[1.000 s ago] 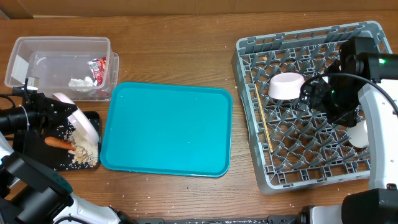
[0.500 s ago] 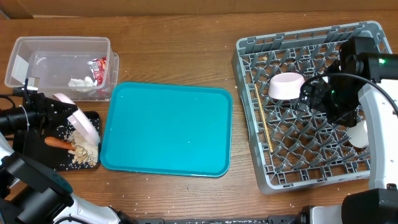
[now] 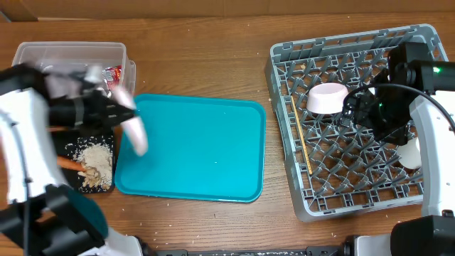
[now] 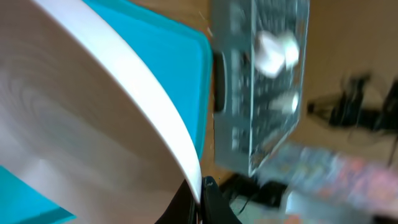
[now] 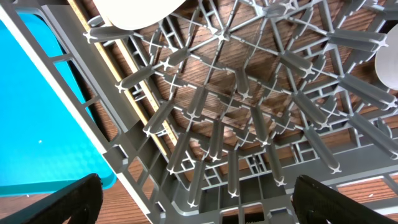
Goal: Sort waste into correct bins and load items into the dishwasher
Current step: 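Carry the white plate right and set it flat on the teal tray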
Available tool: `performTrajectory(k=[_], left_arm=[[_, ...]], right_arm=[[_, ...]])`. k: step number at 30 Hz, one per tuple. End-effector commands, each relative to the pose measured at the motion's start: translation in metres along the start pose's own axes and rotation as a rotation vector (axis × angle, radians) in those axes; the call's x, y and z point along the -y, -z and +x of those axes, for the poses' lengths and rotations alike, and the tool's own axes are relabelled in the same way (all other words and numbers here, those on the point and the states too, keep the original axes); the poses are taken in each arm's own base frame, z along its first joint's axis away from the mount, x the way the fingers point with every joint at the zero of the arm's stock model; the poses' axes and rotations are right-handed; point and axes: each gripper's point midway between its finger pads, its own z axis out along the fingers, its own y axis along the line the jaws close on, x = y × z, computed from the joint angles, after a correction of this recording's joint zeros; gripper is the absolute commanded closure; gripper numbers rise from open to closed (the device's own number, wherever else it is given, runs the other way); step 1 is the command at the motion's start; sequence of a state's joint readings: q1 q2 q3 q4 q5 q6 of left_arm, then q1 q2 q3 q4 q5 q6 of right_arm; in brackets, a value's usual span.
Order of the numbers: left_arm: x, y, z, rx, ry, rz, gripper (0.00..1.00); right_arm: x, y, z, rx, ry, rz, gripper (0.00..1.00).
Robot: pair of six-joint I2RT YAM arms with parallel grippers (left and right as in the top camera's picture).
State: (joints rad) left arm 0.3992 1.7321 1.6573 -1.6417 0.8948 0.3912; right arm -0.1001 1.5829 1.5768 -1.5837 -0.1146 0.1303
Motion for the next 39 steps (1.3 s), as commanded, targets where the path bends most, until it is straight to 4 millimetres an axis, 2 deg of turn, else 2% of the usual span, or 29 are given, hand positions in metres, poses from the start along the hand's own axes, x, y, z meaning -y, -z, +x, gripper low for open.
performTrajectory(k=[1, 3, 6, 7, 11, 15, 19, 22, 25, 27, 28, 29, 30, 34, 39], left_arm=[[0.033, -0.038, 0.005, -0.092, -0.149, -0.055, 0.96], [0.04, -0.073, 0.002, -0.143, -0.193, -0.147, 0.96], [0.036, -0.116, -0.002, -0.172, -0.213, -0.35, 0.96], [0.031, -0.143, -0.001, -0.181, -0.219, -0.48, 0.96], [0.036, -0.195, 0.016, -0.236, -0.269, -0.59, 0.96], [0.035, -0.24, 0.04, -0.303, -0.309, -0.655, 0.96], [0.033, -0.266, 0.061, -0.375, -0.356, -0.678, 0.96], [0.036, -0.266, 0.064, -0.38, -0.366, -0.678, 0.95], [0.037, -0.256, 0.057, -0.373, -0.377, -0.694, 0.72], [0.038, -0.246, 0.05, -0.375, -0.386, -0.706, 0.62], [0.04, -0.24, 0.047, -0.378, -0.394, -0.704, 0.46], [0.043, -0.233, 0.043, -0.378, -0.391, -0.704, 0.12], [0.045, -0.225, 0.039, -0.381, -0.394, -0.706, 0.0], [0.051, -0.176, 0.016, -0.351, -0.352, -0.75, 0.0], [0.05, -0.092, -0.025, -0.145, -0.201, -0.876, 0.0]], right_arm=[[0.002, 0.003, 0.001, 0.012, 0.007, 0.007, 0.0], [0.002, 0.003, 0.002, 0.007, 0.007, 0.008, 0.0], [0.002, 0.003, 0.004, 0.002, 0.006, 0.009, 0.0], [0.002, 0.003, 0.004, 0.002, 0.006, 0.009, 0.0], [0.002, 0.003, 0.004, 0.002, 0.006, 0.009, 0.0], [0.002, 0.003, 0.003, 0.003, 0.006, 0.009, 0.0], [0.002, 0.003, 0.003, 0.005, 0.007, 0.008, 0.0], [0.002, 0.003, 0.002, 0.008, 0.007, 0.008, 0.0], [0.002, 0.003, 0.002, 0.008, 0.007, 0.008, 0.0], [0.002, 0.003, 0.003, 0.006, 0.007, 0.008, 0.0], [0.002, 0.003, 0.003, 0.006, 0.007, 0.008, 0.0], [0.001, 0.003, 0.003, 0.004, 0.006, 0.001, 0.0], [-0.002, 0.003, 0.003, 0.001, 0.006, -0.018, 0.0], [-0.011, 0.004, 0.002, 0.005, 0.009, -0.065, 0.0], [-0.013, 0.005, -0.005, 0.035, 0.015, -0.072, 0.0]])
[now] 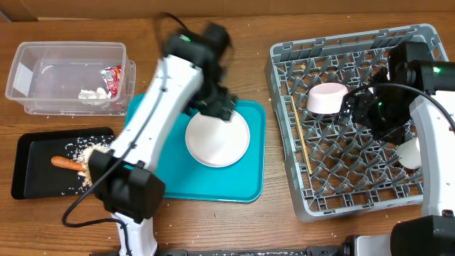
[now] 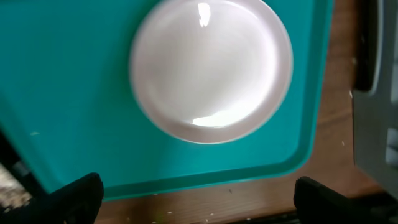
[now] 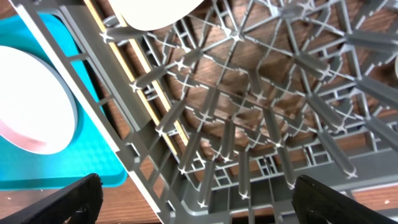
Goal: Sort waste into correct bins and load items into the dishwasher
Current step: 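Carry the white plate right and set it flat on the teal tray, then reach the right gripper to the teal tray and grasp the plate rim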
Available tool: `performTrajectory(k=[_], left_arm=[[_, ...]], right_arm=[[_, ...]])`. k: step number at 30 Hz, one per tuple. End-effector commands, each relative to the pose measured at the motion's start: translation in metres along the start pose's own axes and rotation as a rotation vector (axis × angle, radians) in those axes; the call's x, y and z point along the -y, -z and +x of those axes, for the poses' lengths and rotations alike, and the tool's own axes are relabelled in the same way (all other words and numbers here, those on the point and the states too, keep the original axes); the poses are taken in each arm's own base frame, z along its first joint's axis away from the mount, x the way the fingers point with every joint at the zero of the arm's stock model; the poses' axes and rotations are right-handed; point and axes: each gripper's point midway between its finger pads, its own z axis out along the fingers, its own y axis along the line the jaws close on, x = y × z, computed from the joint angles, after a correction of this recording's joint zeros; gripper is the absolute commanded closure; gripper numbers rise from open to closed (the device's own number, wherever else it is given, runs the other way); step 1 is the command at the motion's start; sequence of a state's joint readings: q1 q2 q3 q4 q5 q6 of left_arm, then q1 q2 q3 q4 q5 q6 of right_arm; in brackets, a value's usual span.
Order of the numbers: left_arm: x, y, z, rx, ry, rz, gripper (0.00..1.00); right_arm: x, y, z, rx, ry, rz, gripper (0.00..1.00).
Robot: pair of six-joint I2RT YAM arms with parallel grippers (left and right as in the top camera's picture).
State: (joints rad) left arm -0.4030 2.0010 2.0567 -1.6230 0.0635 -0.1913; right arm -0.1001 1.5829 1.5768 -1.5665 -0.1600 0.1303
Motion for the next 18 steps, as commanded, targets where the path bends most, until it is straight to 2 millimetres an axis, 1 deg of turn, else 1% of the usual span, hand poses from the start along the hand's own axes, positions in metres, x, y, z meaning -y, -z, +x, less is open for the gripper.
performTrajectory(k=[1, 2, 4, 8, 11, 13, 16, 18], left_arm=[[-0.059, 0.056, -0.007, 0.157, 0.165, -0.1, 0.0], [-0.07, 0.069, -0.004, 0.187, 0.198, -0.101, 0.0], [-0.093, 0.09, 0.003, 0.247, 0.266, -0.097, 0.0], [-0.14, 0.125, 0.028, 0.348, 0.434, -0.097, 0.0], [-0.171, 0.149, 0.05, 0.42, 0.56, -0.09, 0.0], [-0.187, 0.159, 0.063, 0.456, 0.627, -0.076, 0.0], [-0.207, 0.167, 0.078, 0.485, 0.709, -0.065, 0.0], [-0.219, 0.169, 0.085, 0.491, 0.744, -0.075, 0.01]], right_arm=[[-0.006, 0.007, -0.005, 0.038, 0.016, -0.029, 0.0], [-0.009, 0.011, -0.007, 0.05, 0.019, -0.04, 0.0], [-0.021, 0.022, -0.012, 0.081, 0.042, -0.086, 0.0], [-0.067, 0.052, -0.017, 0.171, 0.18, -0.199, 0.0], [-0.112, 0.066, -0.016, 0.243, 0.321, -0.242, 0.0], [-0.144, 0.067, -0.009, 0.272, 0.411, -0.278, 0.0], [-0.186, 0.055, 0.004, 0.283, 0.536, -0.308, 0.0], [-0.2, 0.04, 0.007, 0.289, 0.541, -0.258, 0.0]])
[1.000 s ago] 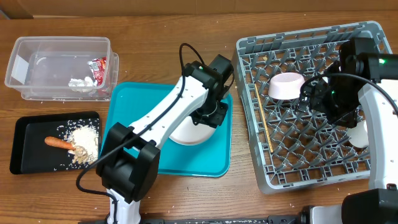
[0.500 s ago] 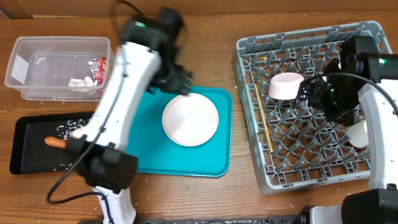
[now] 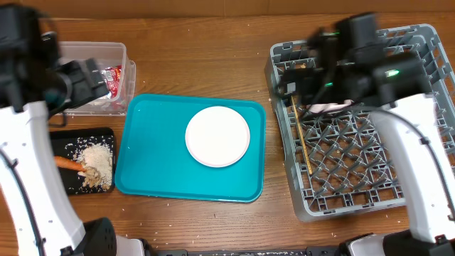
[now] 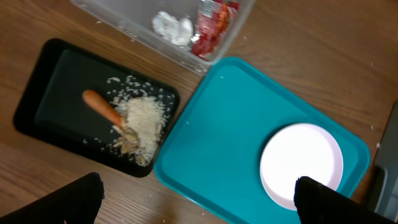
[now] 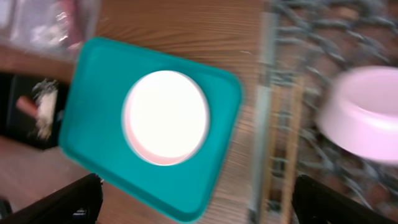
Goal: Sort waste into correct bins and load items into the dishwasher
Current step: 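Reach the right gripper to the teal tray and grasp the plate rim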
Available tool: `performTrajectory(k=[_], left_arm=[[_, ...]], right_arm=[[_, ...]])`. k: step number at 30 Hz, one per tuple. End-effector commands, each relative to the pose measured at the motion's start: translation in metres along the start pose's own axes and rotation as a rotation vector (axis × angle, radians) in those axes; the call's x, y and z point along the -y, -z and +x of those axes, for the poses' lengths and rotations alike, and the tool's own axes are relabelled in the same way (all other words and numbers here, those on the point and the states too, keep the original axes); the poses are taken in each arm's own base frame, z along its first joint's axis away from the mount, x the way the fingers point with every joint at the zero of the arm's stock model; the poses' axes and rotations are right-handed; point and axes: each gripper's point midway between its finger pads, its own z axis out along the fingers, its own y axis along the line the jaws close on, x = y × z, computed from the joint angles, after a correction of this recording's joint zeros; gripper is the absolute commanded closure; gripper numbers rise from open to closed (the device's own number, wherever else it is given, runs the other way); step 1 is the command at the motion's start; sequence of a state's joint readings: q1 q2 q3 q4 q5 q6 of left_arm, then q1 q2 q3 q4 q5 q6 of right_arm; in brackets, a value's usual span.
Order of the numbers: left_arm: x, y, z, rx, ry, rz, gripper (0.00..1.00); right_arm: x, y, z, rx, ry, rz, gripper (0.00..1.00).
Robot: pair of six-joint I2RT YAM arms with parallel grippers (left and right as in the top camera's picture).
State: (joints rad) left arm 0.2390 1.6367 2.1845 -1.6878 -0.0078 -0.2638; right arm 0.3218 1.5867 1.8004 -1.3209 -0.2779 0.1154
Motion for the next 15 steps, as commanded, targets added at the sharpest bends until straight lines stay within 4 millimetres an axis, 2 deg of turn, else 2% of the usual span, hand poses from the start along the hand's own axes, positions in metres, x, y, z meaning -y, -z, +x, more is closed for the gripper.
performTrajectory(k=[1, 5, 9, 12, 15], left_arm=[[-0.013, 0.005, -0.004, 0.012, 0.063, 0.023, 0.0], [-0.02, 0.001, -0.002, -0.005, 0.071, 0.019, 0.0], [-0.022, -0.007, 0.003, -0.04, 0.073, 0.011, 0.0], [-0.026, -0.014, 0.008, -0.066, 0.073, -0.014, 0.0], [-0.029, -0.02, 0.011, -0.087, 0.074, -0.033, 0.0]], right_arm=[[-0.017, -0.028, 0.007, -0.031, 0.013, 0.071, 0.0], [-0.029, -0.073, 0.019, -0.115, 0.006, 0.114, 0.0], [-0.036, -0.124, 0.04, -0.241, 0.025, 0.137, 0.0], [-0.032, -0.156, 0.055, -0.321, 0.015, 0.165, 0.0], [-0.02, -0.183, 0.069, -0.39, -0.035, 0.214, 0.0]])
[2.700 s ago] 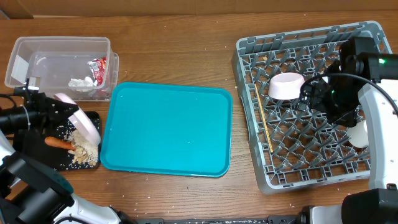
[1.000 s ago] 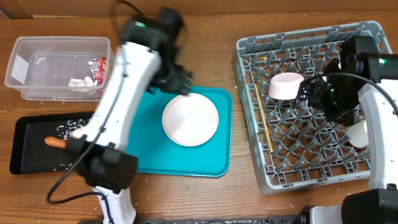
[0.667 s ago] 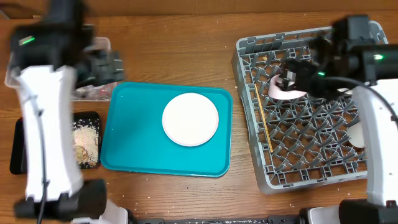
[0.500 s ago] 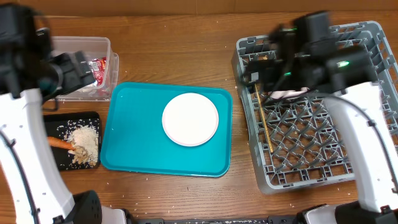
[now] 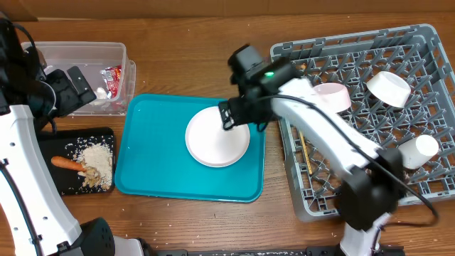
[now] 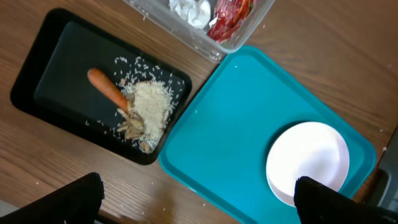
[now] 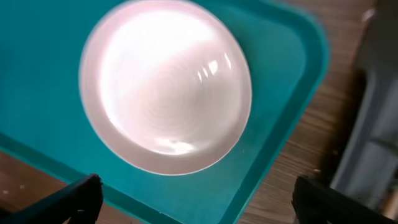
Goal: Sort waste into correct bins and load items into the dishwasher
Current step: 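Reach the right gripper to the teal tray and grasp the plate rim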
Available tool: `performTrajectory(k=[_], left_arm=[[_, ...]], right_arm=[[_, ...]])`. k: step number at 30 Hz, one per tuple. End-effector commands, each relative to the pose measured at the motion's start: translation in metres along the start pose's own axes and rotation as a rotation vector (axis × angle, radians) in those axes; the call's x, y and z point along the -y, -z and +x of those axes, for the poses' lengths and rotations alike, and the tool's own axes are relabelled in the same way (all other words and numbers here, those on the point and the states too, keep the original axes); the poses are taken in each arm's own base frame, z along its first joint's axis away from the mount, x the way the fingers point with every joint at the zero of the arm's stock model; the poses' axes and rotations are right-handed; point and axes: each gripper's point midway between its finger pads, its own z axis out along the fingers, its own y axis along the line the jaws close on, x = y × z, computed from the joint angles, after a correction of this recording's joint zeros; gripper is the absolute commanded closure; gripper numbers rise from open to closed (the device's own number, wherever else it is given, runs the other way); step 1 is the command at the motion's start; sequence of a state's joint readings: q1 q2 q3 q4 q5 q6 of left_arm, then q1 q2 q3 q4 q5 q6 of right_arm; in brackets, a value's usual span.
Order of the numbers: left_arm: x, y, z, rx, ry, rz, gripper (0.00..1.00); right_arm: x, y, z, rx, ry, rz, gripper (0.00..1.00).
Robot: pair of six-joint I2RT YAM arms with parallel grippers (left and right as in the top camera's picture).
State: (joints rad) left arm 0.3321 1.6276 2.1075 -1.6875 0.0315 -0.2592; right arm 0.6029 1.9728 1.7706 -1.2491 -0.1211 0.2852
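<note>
A white plate [image 5: 217, 136] lies flat on the teal tray [image 5: 163, 171], right of its middle. My right gripper [image 5: 238, 114] hangs open just above the plate's upper right edge. In the right wrist view the plate [image 7: 166, 93] fills the frame, and the right gripper [image 7: 199, 199] has nothing between its fingers. My left gripper [image 5: 71, 87] is open high over the bins at the left, and in its own view the left gripper [image 6: 199, 199] holds nothing. The grey dish rack [image 5: 355, 178] holds a pink bowl [image 5: 330, 96], a white bowl [image 5: 387, 87], a white cup [image 5: 418, 149] and chopsticks [image 5: 302, 146].
A clear bin [image 5: 71, 57] with wrappers stands at the back left. In front of it a black tray [image 5: 43, 178] holds rice and a carrot [image 6: 109, 93]. Crumbs dot the wooden table. The rack's left wall stands close to the teal tray's right edge.
My right arm has moved from over the rack's left side to the teal tray, its open gripper now low above the plate. The left arm has barely shifted.
First my left gripper held the plate tilted at the tray's left edge, beside the black tray. Then the plate lay flat on the teal tray with the left gripper open above it. The left arm then stood back over the bins, and the right gripper now hovers over the plate.
</note>
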Motion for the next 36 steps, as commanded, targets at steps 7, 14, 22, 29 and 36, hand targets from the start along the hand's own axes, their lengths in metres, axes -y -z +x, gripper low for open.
performTrajectory(k=[7, 14, 22, 29, 36], left_arm=[[-0.005, -0.008, 0.004, -0.03, -0.008, -0.023, 0.0], [-0.005, -0.008, 0.004, -0.03, -0.008, -0.023, 0.0], [-0.005, -0.008, 0.004, -0.031, -0.008, -0.023, 0.0], [-0.005, -0.008, 0.005, -0.031, -0.008, -0.023, 0.0], [-0.005, -0.008, 0.005, -0.031, -0.008, -0.023, 0.0]], right_arm=[[0.019, -0.071, 0.015, -0.174, -0.124, 0.093, 0.08], [0.02, -0.103, 0.03, -0.258, -0.128, 0.129, 0.26], [0.028, -0.119, 0.04, -0.291, -0.137, 0.144, 0.59], [0.032, -0.113, 0.032, -0.273, -0.148, 0.137, 0.96], [0.057, -0.042, -0.005, -0.107, -0.178, 0.207, 0.96]])
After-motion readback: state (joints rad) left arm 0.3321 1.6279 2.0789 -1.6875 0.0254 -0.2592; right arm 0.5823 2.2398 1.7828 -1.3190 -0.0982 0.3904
